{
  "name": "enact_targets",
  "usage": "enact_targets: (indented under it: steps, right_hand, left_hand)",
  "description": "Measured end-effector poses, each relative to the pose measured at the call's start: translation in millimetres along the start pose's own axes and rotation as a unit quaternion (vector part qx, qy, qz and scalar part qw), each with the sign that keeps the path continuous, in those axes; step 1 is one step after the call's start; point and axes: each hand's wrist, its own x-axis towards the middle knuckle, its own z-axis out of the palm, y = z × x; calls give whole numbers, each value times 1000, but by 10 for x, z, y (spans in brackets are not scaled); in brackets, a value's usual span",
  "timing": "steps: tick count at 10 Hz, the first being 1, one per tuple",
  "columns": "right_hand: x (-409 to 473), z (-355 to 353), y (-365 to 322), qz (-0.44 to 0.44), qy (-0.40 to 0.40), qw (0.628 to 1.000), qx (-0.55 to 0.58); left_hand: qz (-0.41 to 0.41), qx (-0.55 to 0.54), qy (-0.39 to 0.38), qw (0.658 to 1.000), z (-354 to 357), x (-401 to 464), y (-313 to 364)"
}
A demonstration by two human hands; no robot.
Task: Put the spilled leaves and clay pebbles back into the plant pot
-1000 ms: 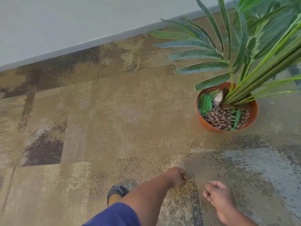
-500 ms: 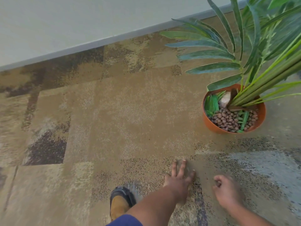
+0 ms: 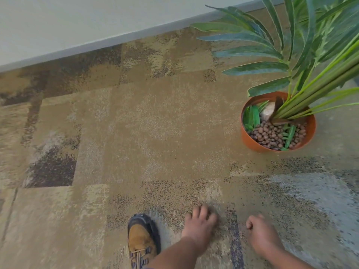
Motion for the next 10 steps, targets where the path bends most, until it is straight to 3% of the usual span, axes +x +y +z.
enact_targets:
  steps: [1,2,3,4,5,6,7,8,9,10]
  right_hand:
    - [34,-148,0,32,13,998,47]
    - [29,-460,-194,33,40,977,208]
    - [12,-755,-446,25,65,944,322]
    - [88,-1306,-760,-37,152,888,432]
    - [179,-1689,-869,-56,233,840,488]
    - [399,-2113,-896,-10,253,777,577]
    - [523,-2215,-871,20,211,736,642]
    - [608,-2203,-797,34,182,727,662]
    - [549,-2182,-807,29,193,752,630]
    - [260,-2149,-873,-4,248,856,454]
  left_hand:
    - [-59,-97,12,993,-134,59,-13]
    - [-23,-195,26,980,-487,192,47]
    - [25,-227,111,967,-818,309,198]
    - [67,-319,328,887,-1506,463,541]
    - [94,-369,433,817,-1980,580,720]
    - [124,-356,428,822,-2474,725,878]
    - [123,-320,375,861,-2596,744,948]
    - [118,-294,311,896,-2610,737,936]
    - [120,-272,298,907,-2636,702,901]
    - [134,-247,303,911,-2699,495,991]
